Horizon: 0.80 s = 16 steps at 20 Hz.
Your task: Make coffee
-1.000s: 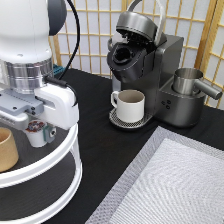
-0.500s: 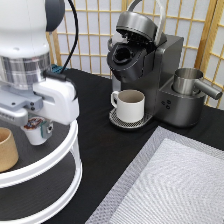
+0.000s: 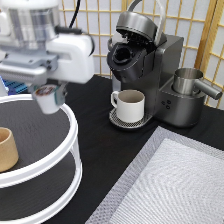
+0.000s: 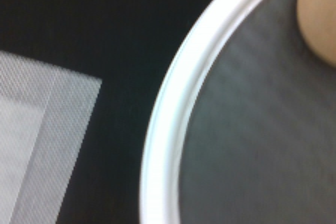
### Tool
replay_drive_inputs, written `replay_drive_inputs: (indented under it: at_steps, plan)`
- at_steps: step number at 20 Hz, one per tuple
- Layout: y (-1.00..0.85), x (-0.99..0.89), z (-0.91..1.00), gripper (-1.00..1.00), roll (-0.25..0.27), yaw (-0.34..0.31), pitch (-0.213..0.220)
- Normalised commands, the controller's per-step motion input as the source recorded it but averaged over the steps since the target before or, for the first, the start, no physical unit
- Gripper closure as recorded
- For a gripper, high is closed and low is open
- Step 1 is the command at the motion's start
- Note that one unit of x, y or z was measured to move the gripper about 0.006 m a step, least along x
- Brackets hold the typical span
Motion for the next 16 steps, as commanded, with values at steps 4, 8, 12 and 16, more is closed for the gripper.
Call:
replay_drive_inputs:
  at_steps: [4,8,12,16]
  plan:
    - [0.78,0.65,0.74,1.00,0.158,0.003,0.140]
    - [0.78,0.70,0.68,1.00,0.156,-0.002,0.107]
    - [0.78,0.58,0.72,1.00,0.149,-0.014,0.068]
    - [0.77,0.30,0.65,1.00,0.196,-0.016,0.018]
